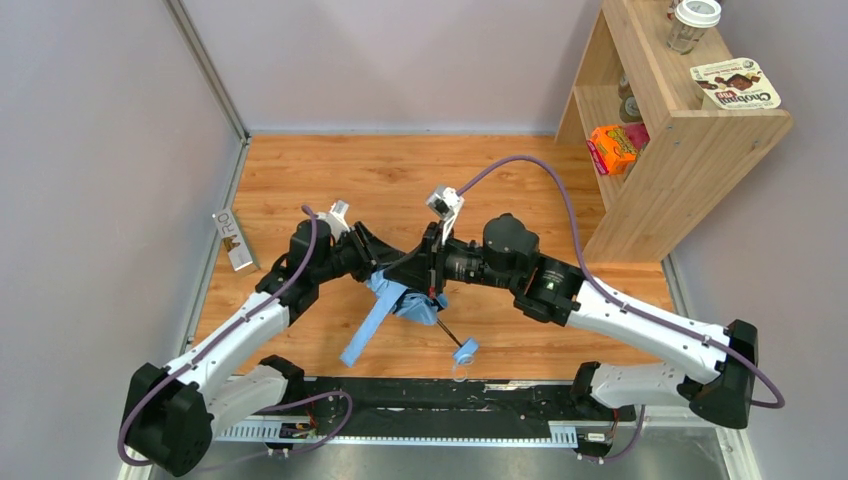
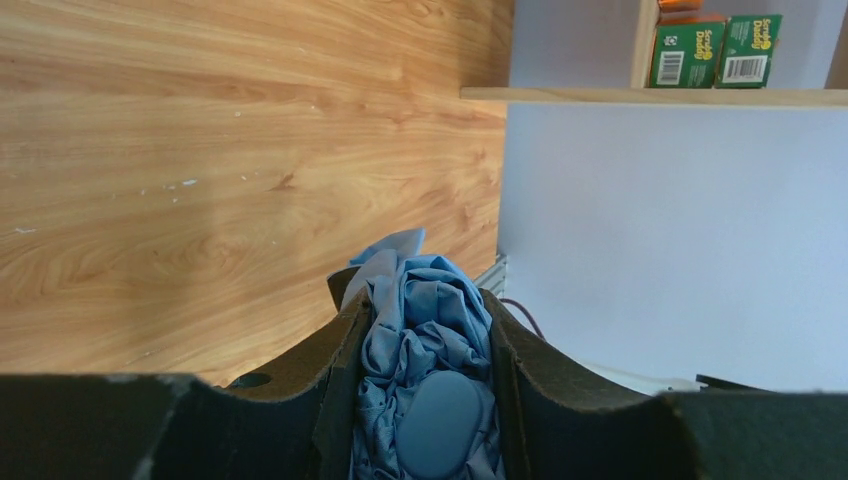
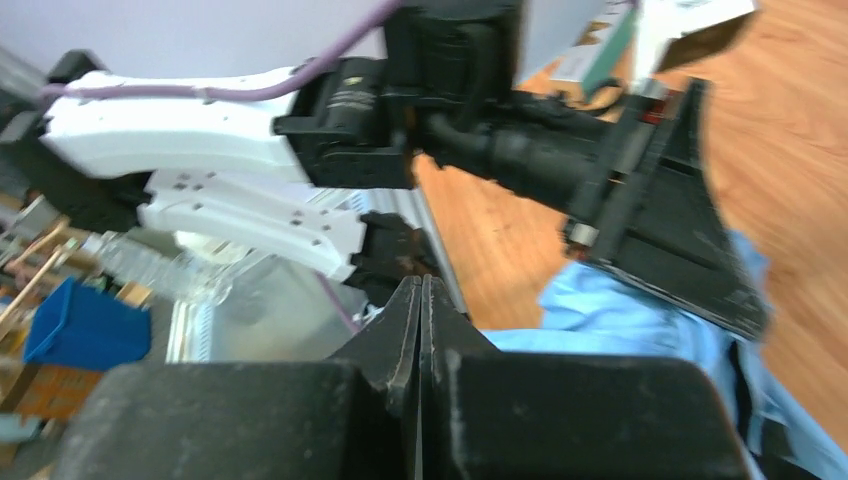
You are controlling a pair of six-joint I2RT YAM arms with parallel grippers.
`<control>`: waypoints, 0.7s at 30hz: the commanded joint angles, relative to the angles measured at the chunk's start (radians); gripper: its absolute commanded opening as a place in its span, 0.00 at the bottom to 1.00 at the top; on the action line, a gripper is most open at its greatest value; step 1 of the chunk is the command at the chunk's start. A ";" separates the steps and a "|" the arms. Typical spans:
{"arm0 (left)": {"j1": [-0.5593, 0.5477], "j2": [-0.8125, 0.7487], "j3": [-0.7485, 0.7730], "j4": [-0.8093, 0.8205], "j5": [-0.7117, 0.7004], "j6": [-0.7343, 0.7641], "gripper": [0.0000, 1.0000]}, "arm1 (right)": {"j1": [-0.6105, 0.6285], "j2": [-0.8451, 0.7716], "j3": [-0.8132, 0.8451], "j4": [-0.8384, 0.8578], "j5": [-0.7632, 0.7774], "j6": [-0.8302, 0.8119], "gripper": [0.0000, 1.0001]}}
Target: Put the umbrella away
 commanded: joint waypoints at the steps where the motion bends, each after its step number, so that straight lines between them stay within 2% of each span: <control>1: 0.012 -0.014 -0.001 0.162 0.062 0.016 0.00 | -0.035 -0.068 0.002 -0.121 0.244 0.001 0.00; 5: 0.036 -0.022 -0.061 0.445 0.129 -0.035 0.00 | -0.120 0.005 0.135 -0.450 0.309 0.055 0.01; 6: 0.037 -0.029 -0.064 0.530 0.139 -0.021 0.00 | -0.132 -0.010 0.128 -0.473 0.351 0.053 0.07; 8: 0.043 -0.039 -0.055 0.586 0.155 0.019 0.00 | -0.172 -0.067 0.081 -0.446 0.326 0.042 0.31; 9: 0.044 -0.046 -0.038 0.572 0.155 0.033 0.00 | -0.187 -0.099 0.058 -0.399 0.227 0.020 0.46; 10: 0.046 -0.058 -0.030 0.543 0.149 0.065 0.00 | -0.190 -0.120 0.042 -0.366 0.152 -0.019 0.67; 11: 0.046 -0.065 -0.012 0.534 0.149 0.079 0.00 | -0.189 -0.128 0.047 -0.357 0.073 -0.066 0.81; 12: 0.046 -0.069 -0.004 0.514 0.147 0.100 0.00 | -0.178 -0.119 0.059 -0.368 0.021 -0.114 0.86; 15: 0.047 -0.069 0.053 0.410 0.144 0.163 0.00 | -0.100 -0.062 0.131 -0.481 0.081 -0.229 0.93; 17: 0.046 -0.068 0.059 0.394 0.147 0.174 0.00 | -0.036 -0.036 0.163 -0.515 0.228 -0.255 0.94; 19: 0.046 -0.065 0.059 0.419 0.162 0.169 0.00 | -0.028 -0.004 0.182 -0.533 0.299 -0.251 0.91; 21: 0.046 -0.062 0.062 0.425 0.172 0.174 0.00 | -0.022 0.027 0.211 -0.564 0.388 -0.245 0.83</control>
